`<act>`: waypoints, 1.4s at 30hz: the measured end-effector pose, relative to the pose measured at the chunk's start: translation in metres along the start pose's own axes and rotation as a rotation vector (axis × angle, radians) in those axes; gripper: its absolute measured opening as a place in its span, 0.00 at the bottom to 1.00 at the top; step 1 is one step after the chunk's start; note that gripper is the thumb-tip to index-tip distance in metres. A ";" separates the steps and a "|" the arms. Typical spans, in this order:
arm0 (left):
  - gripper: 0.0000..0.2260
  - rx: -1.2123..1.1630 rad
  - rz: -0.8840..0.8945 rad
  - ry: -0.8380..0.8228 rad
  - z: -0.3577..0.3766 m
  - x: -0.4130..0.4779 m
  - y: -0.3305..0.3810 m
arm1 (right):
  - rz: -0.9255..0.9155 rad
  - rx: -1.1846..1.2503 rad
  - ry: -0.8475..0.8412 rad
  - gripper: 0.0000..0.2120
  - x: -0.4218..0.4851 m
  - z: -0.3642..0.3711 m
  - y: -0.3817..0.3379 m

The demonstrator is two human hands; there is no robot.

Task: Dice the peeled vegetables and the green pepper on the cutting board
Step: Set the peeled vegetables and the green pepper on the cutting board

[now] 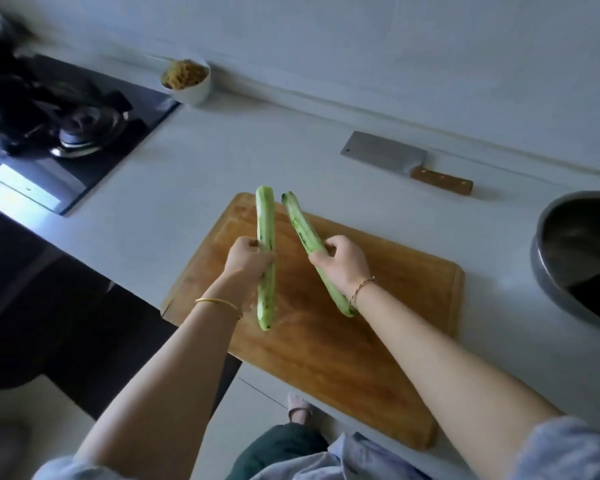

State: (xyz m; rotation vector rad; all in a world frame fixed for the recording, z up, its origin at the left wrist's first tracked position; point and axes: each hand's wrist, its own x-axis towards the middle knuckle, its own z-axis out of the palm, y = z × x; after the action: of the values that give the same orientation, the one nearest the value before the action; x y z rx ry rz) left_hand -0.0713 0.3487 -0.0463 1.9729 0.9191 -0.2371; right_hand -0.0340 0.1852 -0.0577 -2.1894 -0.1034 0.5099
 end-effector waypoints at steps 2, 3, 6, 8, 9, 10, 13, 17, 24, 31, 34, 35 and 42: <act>0.20 0.070 0.001 0.006 -0.013 0.015 -0.006 | 0.010 -0.009 0.021 0.20 0.004 0.021 -0.010; 0.23 0.097 0.002 0.001 -0.019 0.021 -0.009 | 0.015 -0.016 0.035 0.20 0.004 0.031 -0.014; 0.23 0.188 0.021 -0.014 -0.030 0.035 -0.014 | 0.038 -0.048 0.105 0.17 0.004 0.054 -0.020; 0.22 0.282 0.044 -0.013 -0.034 0.040 -0.017 | 0.049 -0.110 0.167 0.15 0.006 0.064 -0.021; 0.21 0.324 0.055 -0.013 -0.034 0.042 -0.017 | 0.048 -0.169 0.182 0.15 0.006 0.066 -0.021; 0.20 0.363 0.063 -0.017 -0.034 0.043 -0.017 | 0.040 -0.240 0.178 0.14 0.007 0.068 -0.021; 0.20 0.468 0.059 -0.041 -0.033 0.043 -0.014 | -0.047 -0.514 0.122 0.14 0.009 0.067 -0.023; 0.25 0.568 0.053 -0.012 -0.031 0.040 -0.005 | -0.083 -0.679 0.073 0.17 0.012 0.062 -0.027; 0.22 0.472 0.464 0.073 -0.002 0.025 0.032 | 0.013 -0.451 0.009 0.17 0.002 0.025 -0.012; 0.18 0.486 0.741 -0.301 0.094 -0.016 0.076 | 0.219 -0.311 0.195 0.10 -0.037 -0.070 0.040; 0.16 0.512 0.817 -0.440 0.144 -0.045 0.095 | 0.279 -0.246 0.308 0.10 -0.062 -0.123 0.069; 0.16 0.513 0.840 -0.469 0.160 -0.056 0.102 | 0.288 -0.228 0.346 0.10 -0.070 -0.141 0.079; 0.13 0.459 0.882 -0.508 0.257 -0.118 0.136 | 0.311 -0.226 0.548 0.10 -0.102 -0.242 0.151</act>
State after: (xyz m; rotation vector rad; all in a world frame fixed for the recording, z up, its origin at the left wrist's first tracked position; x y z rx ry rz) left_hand -0.0130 0.0399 -0.0420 2.3687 -0.3892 -0.4262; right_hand -0.0476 -0.1133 -0.0097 -2.5040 0.5011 0.0486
